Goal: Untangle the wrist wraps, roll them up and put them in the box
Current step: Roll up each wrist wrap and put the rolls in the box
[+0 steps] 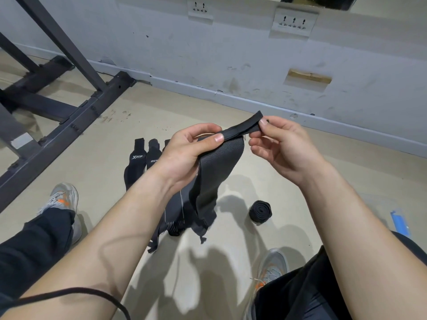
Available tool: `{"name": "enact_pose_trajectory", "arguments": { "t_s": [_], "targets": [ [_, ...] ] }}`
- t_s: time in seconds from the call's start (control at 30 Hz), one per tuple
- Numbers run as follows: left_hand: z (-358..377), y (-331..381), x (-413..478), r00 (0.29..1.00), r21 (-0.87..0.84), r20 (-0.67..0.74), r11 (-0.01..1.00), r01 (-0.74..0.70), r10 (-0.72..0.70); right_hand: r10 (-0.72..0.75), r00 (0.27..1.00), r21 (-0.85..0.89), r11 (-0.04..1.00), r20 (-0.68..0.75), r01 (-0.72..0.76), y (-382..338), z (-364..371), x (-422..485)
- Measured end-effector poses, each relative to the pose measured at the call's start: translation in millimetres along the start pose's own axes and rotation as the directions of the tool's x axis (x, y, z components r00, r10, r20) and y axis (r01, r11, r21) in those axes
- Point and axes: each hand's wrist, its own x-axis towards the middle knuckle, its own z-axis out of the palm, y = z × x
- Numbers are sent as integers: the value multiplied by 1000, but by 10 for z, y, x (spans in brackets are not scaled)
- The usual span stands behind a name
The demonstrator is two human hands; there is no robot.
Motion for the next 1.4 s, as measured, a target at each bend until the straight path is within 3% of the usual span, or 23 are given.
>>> {"name": "enact_pose_trajectory", "arguments": {
  "t_s": [0.23,0.43,0.5,0.6,0.77,0.83,0.93,1.03,1.13,1.4],
  "targets": [
    [-68,-17,37,997,56,73,998,-31,27,65,998,18,998,-19,-65,-27,-4,-15],
    [-60,-43,53,998,143,-57,989,-31,39,37,999,23,999,-15,-37,-66,-41,-1],
    [-52,-62,52,996,177,-80,984,-23,38,23,1000,-46,999,17,-22,-66,-56,-2],
    [-27,-92,49,994,209,-95,977,-38,59,-28,999,-191,981,40,35,-7,-39,-4],
    [51,-127,51,973,389,-156,916,-96,169,-99,990,-221,972,-96,75,25,-12,14],
    [95,-156,64,960,434,-182,894,-116,213,-176,972,-249,959,-158,133,61,35,12],
    [151,-219,97,937,466,-237,876,-123,258,-373,900,-424,869,-227,254,178,145,-1],
    [183,-278,133,921,452,-286,885,-113,263,-521,837,-600,728,-167,333,289,217,-19],
    [185,-295,122,935,417,-260,902,-115,239,-567,820,-701,616,-77,360,336,218,-16],
    [99,-210,78,992,195,-82,977,-82,100,-451,892,-640,686,0,347,284,172,-3]
  ]
}}
